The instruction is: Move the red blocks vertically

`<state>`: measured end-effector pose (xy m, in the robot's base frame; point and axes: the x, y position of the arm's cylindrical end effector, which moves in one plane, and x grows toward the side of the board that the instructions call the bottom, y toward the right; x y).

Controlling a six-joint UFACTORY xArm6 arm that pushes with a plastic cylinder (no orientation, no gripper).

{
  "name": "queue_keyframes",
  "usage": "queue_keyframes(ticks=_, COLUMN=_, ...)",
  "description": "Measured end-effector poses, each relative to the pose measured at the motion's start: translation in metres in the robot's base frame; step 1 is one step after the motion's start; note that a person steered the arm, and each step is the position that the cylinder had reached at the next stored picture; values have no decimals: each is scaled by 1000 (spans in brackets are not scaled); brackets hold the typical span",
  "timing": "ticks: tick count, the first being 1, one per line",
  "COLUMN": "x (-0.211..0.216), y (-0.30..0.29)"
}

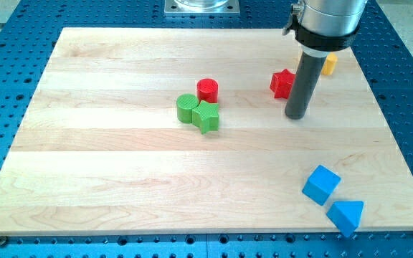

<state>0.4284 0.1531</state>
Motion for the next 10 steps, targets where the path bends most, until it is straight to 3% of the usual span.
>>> queue_keyframes(ticks=2, x=30, y=30)
queue_keyframes(ticks=3, x=24, y=32)
queue_keyframes(ticks=4, x=29, y=-28)
queue_keyframes(ticks=5, x=15, y=-20)
queue_keyframes(ticks=7, x=-71, y=-17)
queue_keyframes(ticks=8, x=-48, y=20)
queue_keyframes(ticks=9, x=-67, y=42)
queue_keyframes(ticks=10, x=-111, y=-31)
